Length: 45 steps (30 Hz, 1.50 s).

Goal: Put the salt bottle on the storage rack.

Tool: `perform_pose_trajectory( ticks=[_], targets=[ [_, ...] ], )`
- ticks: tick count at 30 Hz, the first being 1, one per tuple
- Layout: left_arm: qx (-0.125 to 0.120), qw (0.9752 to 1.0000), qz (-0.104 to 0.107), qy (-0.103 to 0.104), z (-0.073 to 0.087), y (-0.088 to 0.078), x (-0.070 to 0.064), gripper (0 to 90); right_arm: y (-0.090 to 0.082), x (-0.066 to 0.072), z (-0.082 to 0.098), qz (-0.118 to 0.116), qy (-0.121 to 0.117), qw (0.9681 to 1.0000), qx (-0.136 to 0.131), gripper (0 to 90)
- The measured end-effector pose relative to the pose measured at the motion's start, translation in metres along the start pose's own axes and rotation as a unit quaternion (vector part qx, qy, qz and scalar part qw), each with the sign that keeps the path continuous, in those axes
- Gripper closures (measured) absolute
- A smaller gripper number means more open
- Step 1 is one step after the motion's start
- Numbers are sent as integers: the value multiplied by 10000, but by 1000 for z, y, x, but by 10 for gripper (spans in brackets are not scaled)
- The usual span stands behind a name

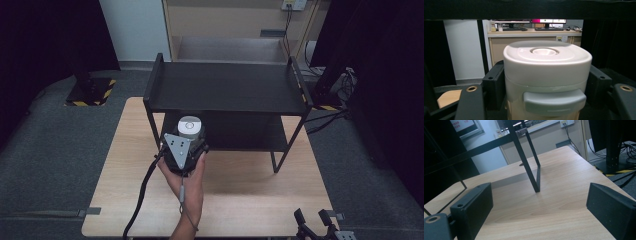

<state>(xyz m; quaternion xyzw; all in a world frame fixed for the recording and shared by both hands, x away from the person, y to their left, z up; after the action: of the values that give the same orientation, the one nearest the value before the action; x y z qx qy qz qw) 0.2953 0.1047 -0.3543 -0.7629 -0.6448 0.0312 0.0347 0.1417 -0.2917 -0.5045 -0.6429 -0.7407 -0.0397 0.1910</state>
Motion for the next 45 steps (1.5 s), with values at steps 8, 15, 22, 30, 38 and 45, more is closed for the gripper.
perform_pose_trajectory(
  ticks=[8, 15, 22, 30, 38, 45],
  targets=[
    [-3, 10000, -48, 58, -3, 18, 0, 303, 4, -5, -1, 62, 30, 10000, 4, 76],
    [13, 9999, -107, 8, -1, 33, 0, 303, 8, -7, 1, 79, 33, 9999, 62, 78],
    [65, 9998, -199, -11, 3, 44, 1, 303, 9, -10, 1, 123, 39, 9999, 77, 78],
    [39, 9996, -255, -74, 5, 54, -1, 303, 10, -12, 2, 154, 64, 9998, 89, 79],
    [30, 9995, -322, -44, 5, 58, 0, 303, 10, -14, 1, 184, 69, 9998, 90, 80],
    [18, 9994, -336, -32, 6, 60, -1, 303, 11, -13, 1, 176, 61, 9998, 94, 80]
  ],
)
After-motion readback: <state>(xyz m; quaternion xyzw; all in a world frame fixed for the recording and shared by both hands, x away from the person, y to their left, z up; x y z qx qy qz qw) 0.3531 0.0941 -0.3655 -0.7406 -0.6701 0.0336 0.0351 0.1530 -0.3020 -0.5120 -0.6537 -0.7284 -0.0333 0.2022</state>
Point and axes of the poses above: each handheld gripper's, and its own axes: y roughly forward along the jaws, z roughly out of its underside, x roughly to its left, the point moved 9 cm from there along y, roughly forward along the jaws, and after that the axes turned 5 degrees about x, right-handed, at the moved point
